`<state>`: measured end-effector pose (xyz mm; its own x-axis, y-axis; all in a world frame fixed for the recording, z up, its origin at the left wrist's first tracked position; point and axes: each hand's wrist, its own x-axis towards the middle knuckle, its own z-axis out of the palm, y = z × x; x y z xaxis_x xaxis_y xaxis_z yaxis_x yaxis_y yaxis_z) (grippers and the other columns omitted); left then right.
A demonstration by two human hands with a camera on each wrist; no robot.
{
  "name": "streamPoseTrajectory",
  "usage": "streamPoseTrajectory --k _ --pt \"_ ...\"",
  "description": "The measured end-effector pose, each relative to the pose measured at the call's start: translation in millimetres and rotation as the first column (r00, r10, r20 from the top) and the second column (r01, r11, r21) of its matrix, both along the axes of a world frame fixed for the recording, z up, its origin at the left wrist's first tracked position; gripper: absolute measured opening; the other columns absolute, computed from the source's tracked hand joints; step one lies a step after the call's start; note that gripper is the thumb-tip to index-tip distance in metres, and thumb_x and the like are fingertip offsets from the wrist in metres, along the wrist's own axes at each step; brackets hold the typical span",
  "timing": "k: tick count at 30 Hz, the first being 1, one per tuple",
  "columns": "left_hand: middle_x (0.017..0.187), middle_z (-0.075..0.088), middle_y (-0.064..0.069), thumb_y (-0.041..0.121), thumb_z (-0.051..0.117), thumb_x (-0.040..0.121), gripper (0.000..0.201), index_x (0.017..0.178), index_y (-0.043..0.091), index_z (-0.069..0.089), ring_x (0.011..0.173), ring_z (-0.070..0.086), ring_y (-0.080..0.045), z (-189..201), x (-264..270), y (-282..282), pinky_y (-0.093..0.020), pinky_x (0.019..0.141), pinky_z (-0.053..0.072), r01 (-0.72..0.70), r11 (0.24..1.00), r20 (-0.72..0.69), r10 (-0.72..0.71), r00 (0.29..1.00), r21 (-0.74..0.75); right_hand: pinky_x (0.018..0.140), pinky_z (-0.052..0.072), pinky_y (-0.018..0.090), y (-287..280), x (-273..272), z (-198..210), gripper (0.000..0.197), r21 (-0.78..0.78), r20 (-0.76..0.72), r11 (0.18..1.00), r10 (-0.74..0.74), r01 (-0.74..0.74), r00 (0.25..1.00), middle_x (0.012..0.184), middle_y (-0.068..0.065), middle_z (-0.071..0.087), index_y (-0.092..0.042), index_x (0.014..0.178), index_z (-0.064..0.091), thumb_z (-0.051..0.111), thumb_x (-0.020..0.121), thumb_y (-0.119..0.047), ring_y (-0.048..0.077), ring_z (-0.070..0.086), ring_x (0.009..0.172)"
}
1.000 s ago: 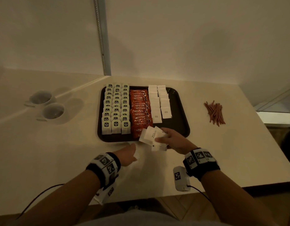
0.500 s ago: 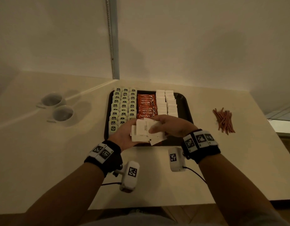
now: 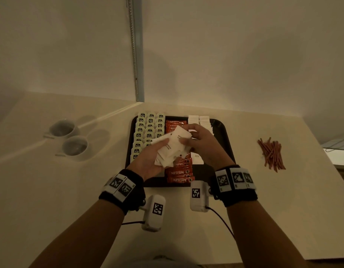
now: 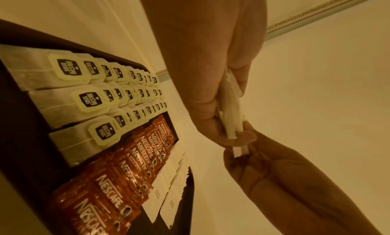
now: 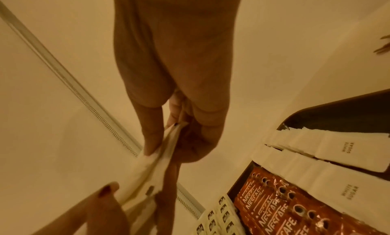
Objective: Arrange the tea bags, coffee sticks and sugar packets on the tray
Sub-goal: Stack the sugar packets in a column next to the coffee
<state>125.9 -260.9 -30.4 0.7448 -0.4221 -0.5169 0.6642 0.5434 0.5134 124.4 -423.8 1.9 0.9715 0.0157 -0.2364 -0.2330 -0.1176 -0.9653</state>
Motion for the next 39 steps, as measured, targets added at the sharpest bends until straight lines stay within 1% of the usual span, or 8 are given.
streamPoseTrajectory --k 13,16,19,23,27,30,34,39 --pt "0.104 0.070 -0.013 0.012 0.038 0.099 0.031 0.110 0.019 0.066 0.080 0.066 -0.027 -2.2 34.8 2.7 -0.029 0.057 0.053 -0.108 0.993 0.072 0.111 0.991 -0.050 0.077 0.056 0.030 -24.3 33.2 8.5 0.033 0.140 0.160 0.977 -0.179 0.158 0.971 0.118 0.007 0.059 -0.015 0.117 0.057 0.055 0.089 0.001 0.021 0.062 0.104" --pt "0.097 0.070 -0.010 0.031 0.040 0.100 0.030 0.103 0.018 0.066 0.078 0.067 -0.021 6.6 38.3 -4.6 -0.028 0.060 0.055 -0.007 0.999 0.092 0.011 0.996 -0.047 0.071 0.055 0.023 -13.4 34.8 14.5 0.030 0.011 0.160 0.999 0.032 -0.034 0.987 0.117 0.004 0.059 -0.014 0.116 0.058 0.056 0.089 0.000 0.017 0.063 0.101" --pt "0.100 0.070 -0.011 0.056 0.039 0.088 0.055 0.116 0.015 0.062 0.084 0.069 -0.021 12.4 40.6 -8.6 -0.031 0.067 0.056 0.102 0.990 0.113 -0.091 0.989 -0.097 0.068 0.055 0.021 -4.2 38.5 11.8 0.030 -0.037 0.149 0.998 0.064 -0.059 0.987 0.114 0.002 0.061 -0.012 0.117 0.057 0.058 0.088 -0.002 0.014 0.063 0.099" --pt "0.095 0.071 -0.009 0.036 0.052 0.084 0.037 0.112 0.014 0.062 0.083 0.069 -0.022 9.9 41.2 -8.7 -0.033 0.066 0.057 0.138 0.984 0.086 -0.129 0.988 -0.109 0.071 0.058 0.026 0.3 43.9 5.4 0.035 -0.147 0.172 0.985 0.120 -0.095 0.978 0.105 0.002 0.066 -0.018 0.116 0.059 0.065 0.085 -0.004 0.017 0.065 0.096" --pt "0.088 0.070 -0.009 0.029 0.054 0.081 0.031 0.105 0.012 0.065 0.078 0.068 -0.023 8.1 41.8 -11.1 -0.033 0.060 0.056 0.091 0.986 0.039 -0.087 0.995 -0.136 0.057 0.053 0.016 0.4 44.6 2.9 0.042 -0.191 0.194 0.973 0.169 -0.132 0.966 0.101 -0.008 0.063 -0.027 0.119 0.057 0.064 0.085 -0.004 0.008 0.063 0.089" --pt "0.088 0.070 -0.011 0.019 0.052 0.083 0.026 0.105 0.011 0.062 0.079 0.067 -0.025 5.5 43.9 -7.6 -0.030 0.055 0.054 0.090 0.994 0.041 -0.088 0.995 -0.065 0.064 0.046 0.008 -7.8 44.2 1.7 0.052 -0.276 0.219 0.949 0.215 -0.151 0.952 0.100 -0.011 0.058 -0.027 0.129 0.050 0.062 0.085 0.000 -0.002 0.055 0.091" --pt "0.093 0.070 -0.014 0.006 0.054 0.089 0.019 0.105 0.011 0.062 0.081 0.067 -0.026 5.0 47.3 -2.9 -0.029 0.052 0.053 0.079 0.993 0.080 -0.086 0.993 0.089 0.078 0.049 0.022 -12.8 45.9 -2.3 0.036 -0.359 0.216 0.920 0.248 -0.160 0.944 0.097 -0.006 0.055 -0.028 0.123 0.057 0.062 0.089 -0.019 0.012 0.055 0.092" --pt "0.082 0.072 -0.006 0.000 0.052 0.092 0.019 0.099 0.014 0.062 0.070 0.070 -0.018 13.3 46.3 -2.2 -0.026 0.051 0.052 0.193 0.960 0.204 -0.233 0.951 0.201 0.075 0.040 0.012 -7.6 51.1 -1.0 0.037 -0.455 0.191 0.874 0.284 -0.172 0.939 0.109 -0.005 0.049 -0.022 0.122 0.060 0.067 0.085 -0.026 0.001 0.048 0.093"
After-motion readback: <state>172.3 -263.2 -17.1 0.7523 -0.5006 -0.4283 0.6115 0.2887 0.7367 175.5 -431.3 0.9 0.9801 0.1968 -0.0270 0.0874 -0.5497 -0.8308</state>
